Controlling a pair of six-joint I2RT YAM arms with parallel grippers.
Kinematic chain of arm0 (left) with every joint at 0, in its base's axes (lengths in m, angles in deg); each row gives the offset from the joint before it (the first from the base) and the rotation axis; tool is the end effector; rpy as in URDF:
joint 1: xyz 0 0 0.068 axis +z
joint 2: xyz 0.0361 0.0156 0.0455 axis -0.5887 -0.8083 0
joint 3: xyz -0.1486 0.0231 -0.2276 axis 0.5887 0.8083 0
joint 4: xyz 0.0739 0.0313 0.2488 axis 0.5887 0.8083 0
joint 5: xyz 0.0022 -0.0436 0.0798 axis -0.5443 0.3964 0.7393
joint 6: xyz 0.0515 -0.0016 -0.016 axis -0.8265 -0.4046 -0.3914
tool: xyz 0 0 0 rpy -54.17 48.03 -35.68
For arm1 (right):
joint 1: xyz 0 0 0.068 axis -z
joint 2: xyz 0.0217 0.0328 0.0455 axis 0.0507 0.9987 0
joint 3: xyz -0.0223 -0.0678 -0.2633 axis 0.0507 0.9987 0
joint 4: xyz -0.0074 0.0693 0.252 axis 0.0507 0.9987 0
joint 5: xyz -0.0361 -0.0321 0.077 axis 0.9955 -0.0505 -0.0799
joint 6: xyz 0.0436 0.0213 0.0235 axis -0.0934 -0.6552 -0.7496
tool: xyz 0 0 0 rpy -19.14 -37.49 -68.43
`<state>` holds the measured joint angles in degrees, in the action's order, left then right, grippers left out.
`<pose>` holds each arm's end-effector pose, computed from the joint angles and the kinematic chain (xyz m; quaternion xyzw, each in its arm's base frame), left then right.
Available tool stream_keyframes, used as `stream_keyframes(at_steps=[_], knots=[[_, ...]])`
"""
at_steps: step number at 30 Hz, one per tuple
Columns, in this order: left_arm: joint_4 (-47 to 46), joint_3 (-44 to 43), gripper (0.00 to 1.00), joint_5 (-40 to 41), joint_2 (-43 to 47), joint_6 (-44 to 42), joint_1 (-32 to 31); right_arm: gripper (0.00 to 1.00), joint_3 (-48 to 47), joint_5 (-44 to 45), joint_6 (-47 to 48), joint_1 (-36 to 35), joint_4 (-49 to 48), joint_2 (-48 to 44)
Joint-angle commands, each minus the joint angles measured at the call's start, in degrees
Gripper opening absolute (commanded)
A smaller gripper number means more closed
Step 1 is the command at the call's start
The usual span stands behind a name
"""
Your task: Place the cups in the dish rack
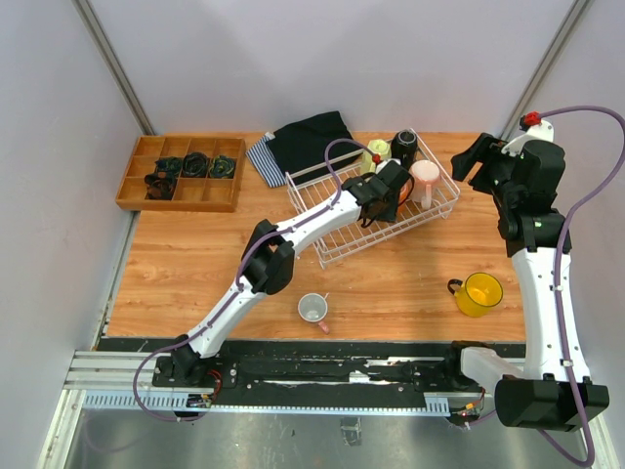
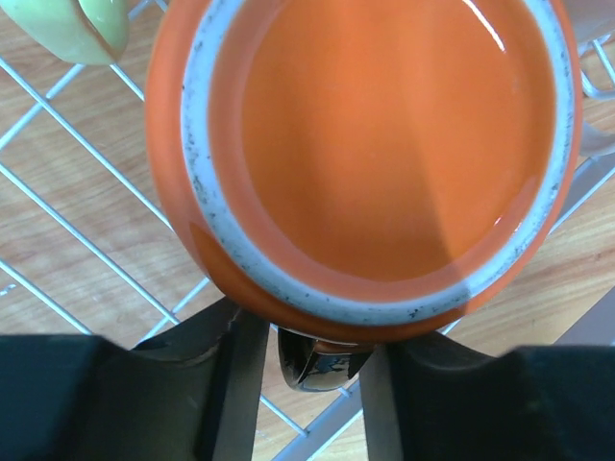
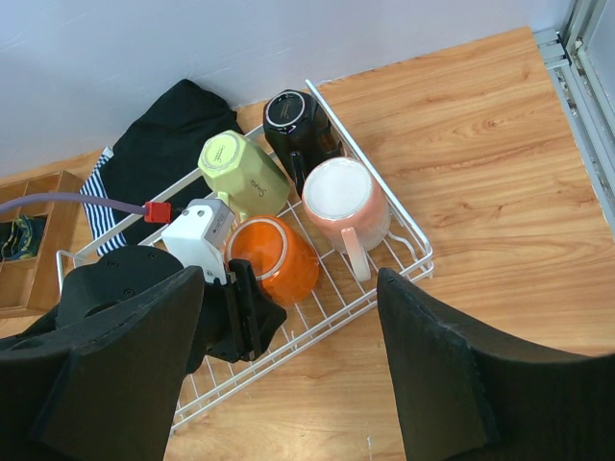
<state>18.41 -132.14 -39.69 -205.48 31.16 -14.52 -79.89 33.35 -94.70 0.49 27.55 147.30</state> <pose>0.3621 -0.4265 0.2108 0.1166 0.9239 -0.1325 0.3394 0.2298 -0.0088 0.4340 0.1169 0.7539 0.1500 0.6288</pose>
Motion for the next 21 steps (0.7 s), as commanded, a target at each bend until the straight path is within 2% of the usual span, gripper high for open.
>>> stream_keyframes(at_steps=[1,15,21], knots=[[-0.21,-1.9,0.45,-1.35,-0.89,0.28,-0.39,0.74,0.24,0.23,0.05,-0.41,-1.39,-1.07],[-3.99,-1.06,0.57,-5.73,3.64,3.02,-0.15,0.74,0.8,-0.21,-0.46,-0.65,-1.34,-1.61],[-6.71,-2.79,0.57,-10.75,2.2,4.52,0.4,0.74,0.85,-0.19,-0.16,-1.1,-1.15,-1.9]])
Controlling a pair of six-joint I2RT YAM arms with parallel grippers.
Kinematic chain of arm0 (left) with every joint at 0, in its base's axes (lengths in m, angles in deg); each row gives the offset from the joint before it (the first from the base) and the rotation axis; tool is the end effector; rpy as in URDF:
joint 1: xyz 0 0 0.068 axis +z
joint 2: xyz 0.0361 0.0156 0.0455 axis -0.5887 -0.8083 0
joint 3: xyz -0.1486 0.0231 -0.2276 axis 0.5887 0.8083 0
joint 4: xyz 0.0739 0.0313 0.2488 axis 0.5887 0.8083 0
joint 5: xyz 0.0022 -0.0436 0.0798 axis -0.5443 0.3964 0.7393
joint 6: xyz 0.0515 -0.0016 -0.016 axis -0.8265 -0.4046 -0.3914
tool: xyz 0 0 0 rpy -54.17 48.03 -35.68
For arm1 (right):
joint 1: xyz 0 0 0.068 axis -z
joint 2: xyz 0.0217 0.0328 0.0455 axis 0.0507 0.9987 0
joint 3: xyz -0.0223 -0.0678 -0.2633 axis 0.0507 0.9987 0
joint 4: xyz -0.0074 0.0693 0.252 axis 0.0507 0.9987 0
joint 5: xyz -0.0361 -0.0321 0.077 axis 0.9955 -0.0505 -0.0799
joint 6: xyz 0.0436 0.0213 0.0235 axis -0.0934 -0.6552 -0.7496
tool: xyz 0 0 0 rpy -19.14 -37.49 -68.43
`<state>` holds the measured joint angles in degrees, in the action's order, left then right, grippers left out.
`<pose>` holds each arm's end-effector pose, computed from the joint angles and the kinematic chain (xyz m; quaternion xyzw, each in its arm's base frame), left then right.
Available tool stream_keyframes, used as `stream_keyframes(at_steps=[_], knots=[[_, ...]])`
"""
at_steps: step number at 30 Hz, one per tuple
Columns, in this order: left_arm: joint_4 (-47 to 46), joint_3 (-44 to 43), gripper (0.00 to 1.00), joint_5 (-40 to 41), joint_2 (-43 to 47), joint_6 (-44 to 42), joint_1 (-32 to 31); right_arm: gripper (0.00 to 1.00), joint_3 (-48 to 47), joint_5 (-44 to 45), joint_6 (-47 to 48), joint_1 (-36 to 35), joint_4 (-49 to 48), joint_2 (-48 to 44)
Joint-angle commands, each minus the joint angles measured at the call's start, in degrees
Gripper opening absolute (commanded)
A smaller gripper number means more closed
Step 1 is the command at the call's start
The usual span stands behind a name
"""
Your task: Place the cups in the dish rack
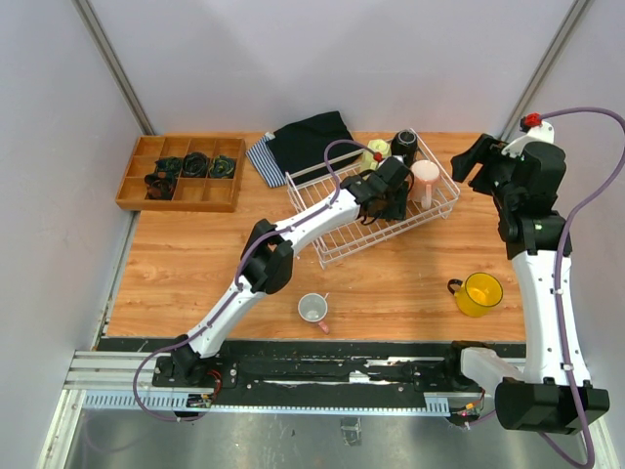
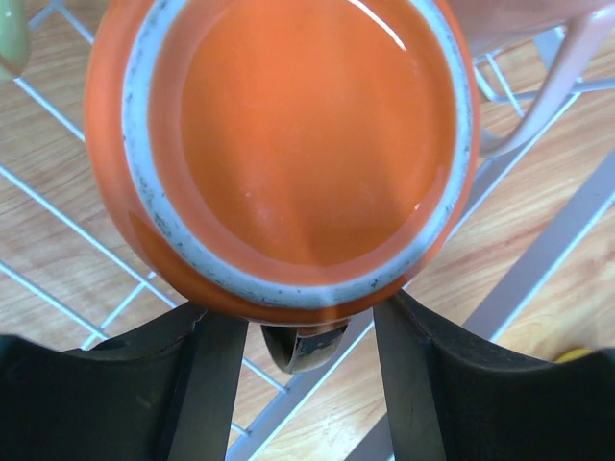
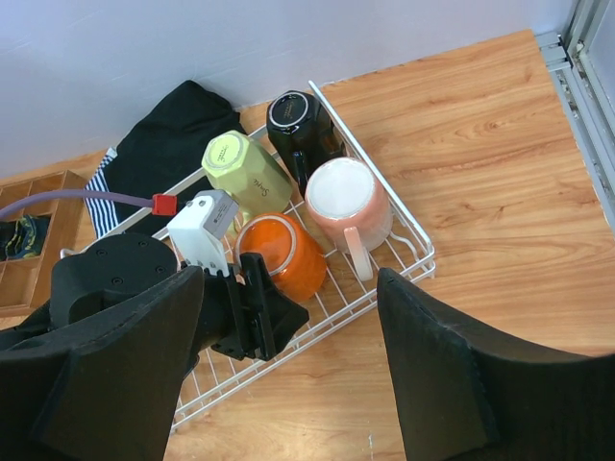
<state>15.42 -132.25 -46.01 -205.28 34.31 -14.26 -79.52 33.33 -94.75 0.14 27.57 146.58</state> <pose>0.3640 -0.4307 0.2165 0.1052 0.9195 -0.1991 0.3223 0.2264 -0.0072 0.4344 0.1143 0.7525 0.1525 0.6305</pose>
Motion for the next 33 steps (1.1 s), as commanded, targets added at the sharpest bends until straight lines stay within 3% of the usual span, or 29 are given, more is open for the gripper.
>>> stream_keyframes(at_steps=[1,21,26,33], knots=[[-4.25,-2.78,0.58,-4.98,1.91,1.56,0.14,0.74,0.44,-0.12,0.01,-0.88,-1.05,-1.23],[-7.49,-1.12,0.63,-8.94,2.11,2.2,3.17,0.74,-0.16,1.61,2.05,-2.17,1.86,-2.41],[-10.2,2.63,0.77,-9.18,5.57,1.38,2.41,0.75,0.0,2.63,2.41,-2.17,3.3,-2.57],[-12.14,8.71,0.84,-9.54,10.72,1.68,1.22,0.8,-1.52,8.09,1.46,-2.01,9.1,-1.46]])
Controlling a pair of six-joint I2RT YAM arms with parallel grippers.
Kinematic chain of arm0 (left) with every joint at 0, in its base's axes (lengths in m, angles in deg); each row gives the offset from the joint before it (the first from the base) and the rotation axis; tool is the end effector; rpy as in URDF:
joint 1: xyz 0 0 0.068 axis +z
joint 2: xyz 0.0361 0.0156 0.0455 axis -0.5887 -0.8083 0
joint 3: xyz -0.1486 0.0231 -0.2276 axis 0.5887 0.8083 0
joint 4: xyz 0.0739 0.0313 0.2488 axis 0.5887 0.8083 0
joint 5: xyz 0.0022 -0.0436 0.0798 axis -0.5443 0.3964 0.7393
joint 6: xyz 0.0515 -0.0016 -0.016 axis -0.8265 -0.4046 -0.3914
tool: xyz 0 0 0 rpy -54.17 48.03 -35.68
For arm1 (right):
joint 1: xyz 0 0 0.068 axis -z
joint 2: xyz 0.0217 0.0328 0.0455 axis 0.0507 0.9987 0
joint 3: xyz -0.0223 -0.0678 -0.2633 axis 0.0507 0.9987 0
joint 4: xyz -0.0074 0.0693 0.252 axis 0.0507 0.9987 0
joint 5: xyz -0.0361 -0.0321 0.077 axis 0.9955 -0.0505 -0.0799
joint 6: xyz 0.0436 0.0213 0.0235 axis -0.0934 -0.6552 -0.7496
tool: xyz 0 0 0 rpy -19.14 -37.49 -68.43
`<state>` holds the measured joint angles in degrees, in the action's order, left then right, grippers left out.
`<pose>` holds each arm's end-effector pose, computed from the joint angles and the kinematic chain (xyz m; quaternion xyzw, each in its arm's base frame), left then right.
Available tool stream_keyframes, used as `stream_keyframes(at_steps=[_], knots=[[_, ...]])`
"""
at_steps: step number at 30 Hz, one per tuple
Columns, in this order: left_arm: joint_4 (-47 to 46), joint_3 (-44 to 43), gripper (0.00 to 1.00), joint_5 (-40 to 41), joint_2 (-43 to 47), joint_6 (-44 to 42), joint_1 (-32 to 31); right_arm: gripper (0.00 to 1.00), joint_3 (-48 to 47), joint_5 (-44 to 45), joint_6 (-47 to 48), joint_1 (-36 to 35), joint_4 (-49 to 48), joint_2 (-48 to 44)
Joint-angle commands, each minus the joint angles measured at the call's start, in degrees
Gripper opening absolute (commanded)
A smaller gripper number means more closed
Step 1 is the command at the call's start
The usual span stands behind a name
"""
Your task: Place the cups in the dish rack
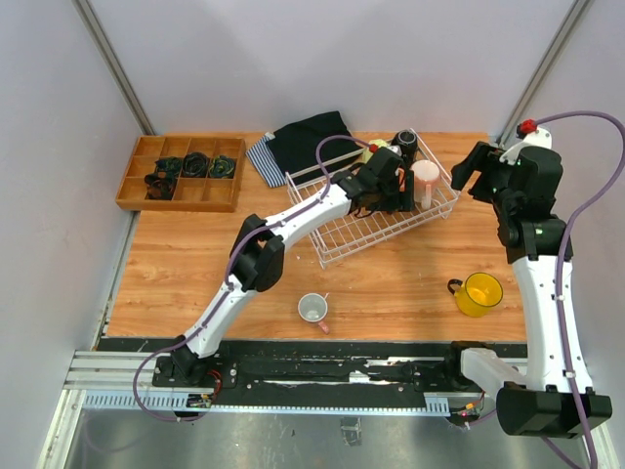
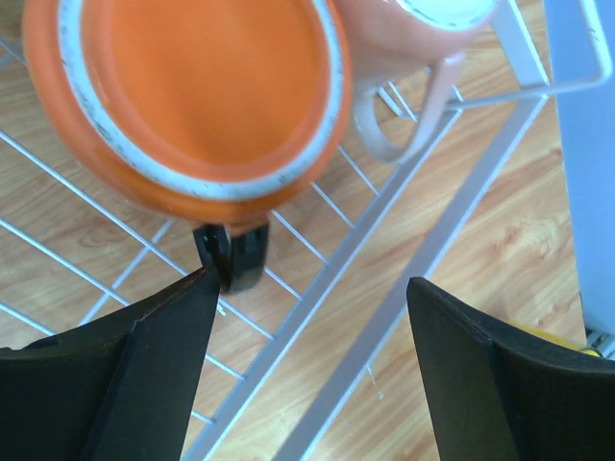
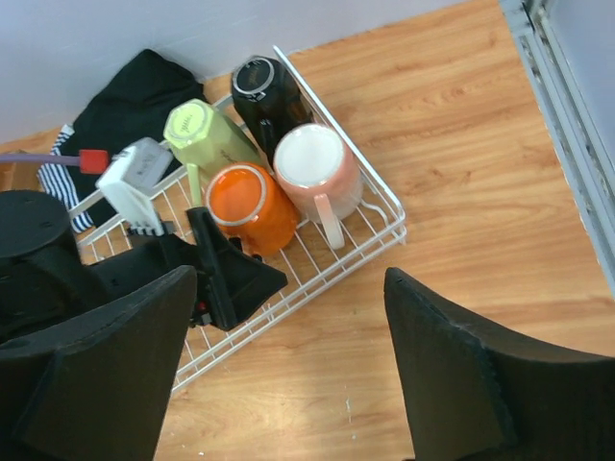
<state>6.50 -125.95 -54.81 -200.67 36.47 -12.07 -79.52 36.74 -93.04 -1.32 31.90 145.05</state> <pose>0.3747 -0.4185 0.2361 0.0965 0.8970 -0.2911 0.3183 0.2166 -0.0033 0.4316 0.1161 0.7683 0.1267 0.6166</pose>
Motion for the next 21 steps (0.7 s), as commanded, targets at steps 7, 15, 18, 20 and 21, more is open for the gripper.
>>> stream_keyframes(at_steps=[7,15,18,20,21], knots=[[-3.95,8.31,0.88,1.06,11.94,-1.11,-0.54,0.98,1.75,4.83,-13.79,4.91,7.86,-0.68],[-6.72,23.35,0.93,1.05,22.08,-1.14,2.52,0.99,-0.78,12.57,-25.66,6.88,21.34,5.23],[-9.12,31.44,0.94,0.22,28.6,-1.62,4.19,0.97,-6.06,18.74,-30.4,8.03,35.74,11.79],[-9.84,35.7,0.94,-0.66,32.68,-2.47,5.05,0.87,-5.49,19.63,-34.96,9.48,40.5,13.78],[-10.17,37.37,0.94,-1.2,34.54,-3.14,5.42,0.83,-3.7,18.64,-37.11,10.28,40.78,13.54]])
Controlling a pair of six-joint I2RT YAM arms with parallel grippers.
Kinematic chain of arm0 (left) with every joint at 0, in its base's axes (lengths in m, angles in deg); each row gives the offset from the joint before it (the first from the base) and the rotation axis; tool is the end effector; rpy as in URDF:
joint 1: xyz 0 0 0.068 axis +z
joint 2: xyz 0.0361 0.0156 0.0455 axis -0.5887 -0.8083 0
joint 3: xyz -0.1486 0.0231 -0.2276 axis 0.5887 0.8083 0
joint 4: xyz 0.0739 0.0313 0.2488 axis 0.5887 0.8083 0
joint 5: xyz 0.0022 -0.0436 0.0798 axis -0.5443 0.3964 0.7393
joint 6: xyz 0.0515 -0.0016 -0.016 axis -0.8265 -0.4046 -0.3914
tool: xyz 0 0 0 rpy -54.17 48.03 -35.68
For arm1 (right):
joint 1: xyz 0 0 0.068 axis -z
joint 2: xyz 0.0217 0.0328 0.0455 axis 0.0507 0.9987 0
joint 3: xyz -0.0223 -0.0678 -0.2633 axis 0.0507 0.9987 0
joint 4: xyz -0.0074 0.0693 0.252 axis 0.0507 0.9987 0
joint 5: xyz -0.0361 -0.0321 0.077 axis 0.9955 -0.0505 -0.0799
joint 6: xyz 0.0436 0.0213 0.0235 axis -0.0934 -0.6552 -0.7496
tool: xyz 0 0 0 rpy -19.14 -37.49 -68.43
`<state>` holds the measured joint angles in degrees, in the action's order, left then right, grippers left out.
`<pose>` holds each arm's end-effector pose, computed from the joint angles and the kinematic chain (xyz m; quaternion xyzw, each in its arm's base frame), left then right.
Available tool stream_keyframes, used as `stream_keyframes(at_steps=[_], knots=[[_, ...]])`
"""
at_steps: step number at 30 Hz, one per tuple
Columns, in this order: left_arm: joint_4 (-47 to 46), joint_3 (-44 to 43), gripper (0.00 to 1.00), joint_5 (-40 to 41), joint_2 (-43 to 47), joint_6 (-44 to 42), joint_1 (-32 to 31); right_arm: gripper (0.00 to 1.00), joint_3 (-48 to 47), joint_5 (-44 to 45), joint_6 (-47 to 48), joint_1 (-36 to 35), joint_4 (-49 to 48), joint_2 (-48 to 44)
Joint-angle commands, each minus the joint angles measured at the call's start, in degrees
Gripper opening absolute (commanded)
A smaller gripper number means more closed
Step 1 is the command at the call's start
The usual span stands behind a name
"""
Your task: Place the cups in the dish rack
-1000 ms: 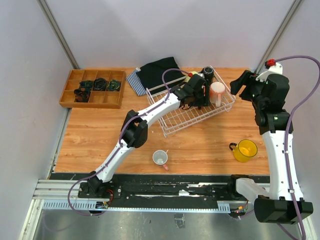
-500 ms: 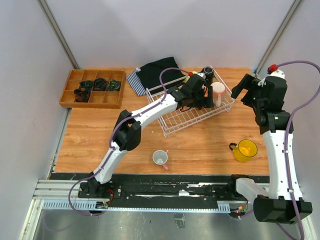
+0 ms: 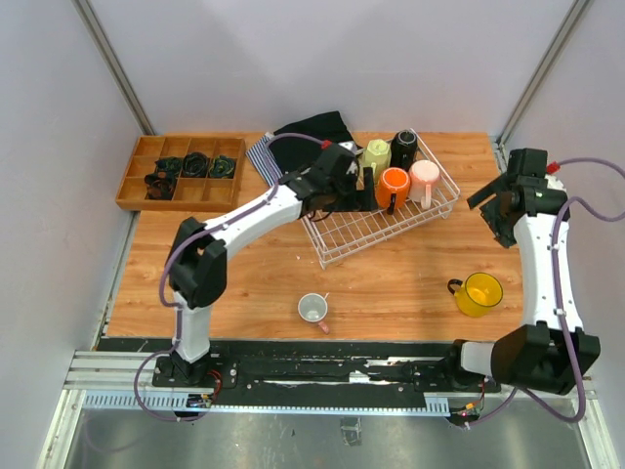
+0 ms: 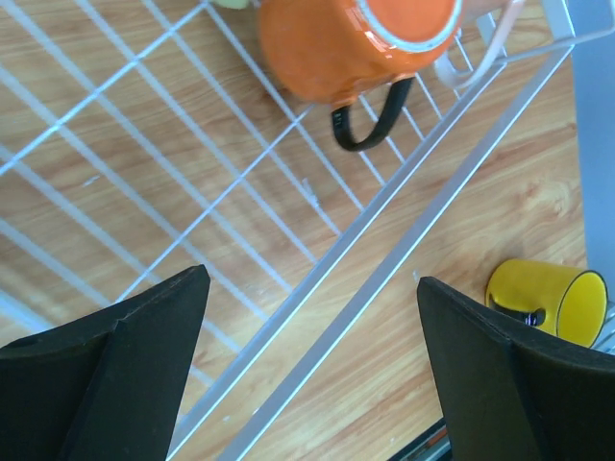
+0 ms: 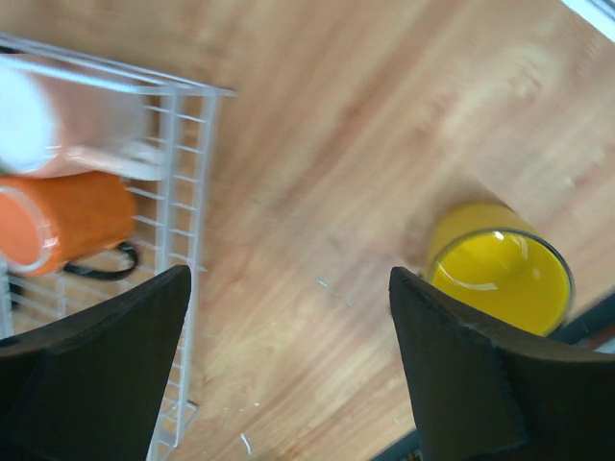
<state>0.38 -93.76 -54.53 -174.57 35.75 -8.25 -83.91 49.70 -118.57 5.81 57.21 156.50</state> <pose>0.3356 -0.3279 0.2829 0.0711 0.8993 -0.2767 0.3312 0.2439 -0.0428 0.3719 0.4392 0.8081 0.0550 0.3887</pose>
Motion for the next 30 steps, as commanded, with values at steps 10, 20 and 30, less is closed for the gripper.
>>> stream_keyframes(at_steps=[10,20,30], knots=[[-8.29,18.01,0.94,-5.39,23.73,-3.76,3.9,0.69,15.4,5.63,-25.71,5.2,8.04,-3.21],[-6.35,18.55,0.94,-9.92,24.13,-3.95,6.11,0.64,19.62,6.42,-29.12,7.49,6.34,-1.44],[-8.43,22.6,1.0,-12.91,28.17,0.8,7.27,0.53,25.97,4.87,-27.5,12.77,0.99,-0.92]])
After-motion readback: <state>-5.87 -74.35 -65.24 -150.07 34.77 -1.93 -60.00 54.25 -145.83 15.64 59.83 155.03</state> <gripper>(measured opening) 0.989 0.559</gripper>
